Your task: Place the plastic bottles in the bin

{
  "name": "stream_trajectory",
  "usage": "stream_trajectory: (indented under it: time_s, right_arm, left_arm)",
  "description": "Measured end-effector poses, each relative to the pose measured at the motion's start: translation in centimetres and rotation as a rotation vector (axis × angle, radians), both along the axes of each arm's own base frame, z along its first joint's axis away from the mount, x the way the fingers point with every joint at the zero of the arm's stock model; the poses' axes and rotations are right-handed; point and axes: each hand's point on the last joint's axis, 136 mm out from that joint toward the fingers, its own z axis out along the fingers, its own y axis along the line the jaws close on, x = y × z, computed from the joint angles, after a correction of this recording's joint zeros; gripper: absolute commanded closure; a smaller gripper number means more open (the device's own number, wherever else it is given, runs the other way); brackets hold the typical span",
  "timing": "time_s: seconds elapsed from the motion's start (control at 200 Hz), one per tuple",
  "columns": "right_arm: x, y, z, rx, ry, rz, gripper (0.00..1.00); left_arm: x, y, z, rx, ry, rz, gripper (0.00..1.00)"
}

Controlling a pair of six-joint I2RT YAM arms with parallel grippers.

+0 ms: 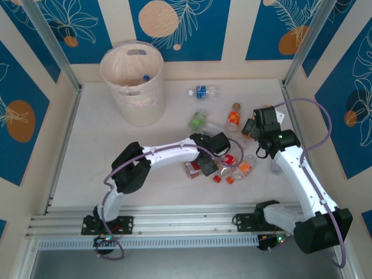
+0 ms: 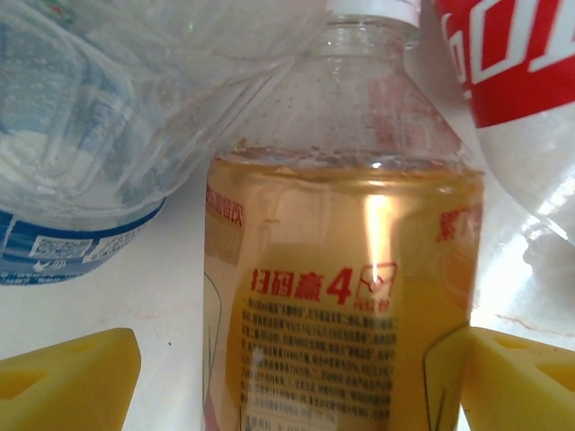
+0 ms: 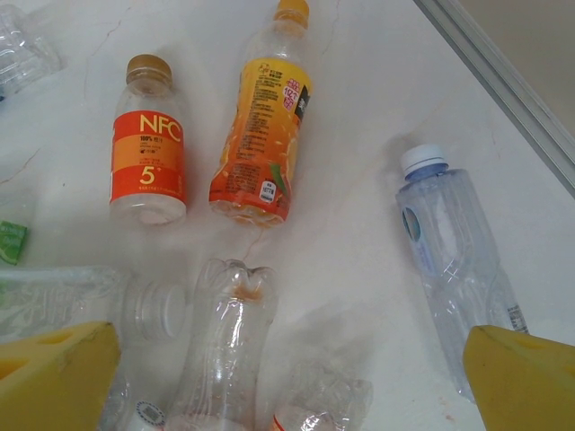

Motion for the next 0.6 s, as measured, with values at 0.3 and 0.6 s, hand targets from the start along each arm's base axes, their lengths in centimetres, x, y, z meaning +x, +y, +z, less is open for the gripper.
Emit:
stream_trajectory:
  time_s: [0.3,0.6]
  right_arm:
    - [0.0,0.0,0.0,-0.001,0.0,0.0,0.01]
    - [-0.3,-0.2,0.5,-0.008,-0.018,-0.004,0.01]
  left_arm:
    - [0.6,0.7,-2.6,0.05,0.026,0.018,0.18]
    - [1.4,1.2,-3.1,0.055,0.03,0.03,0.33]
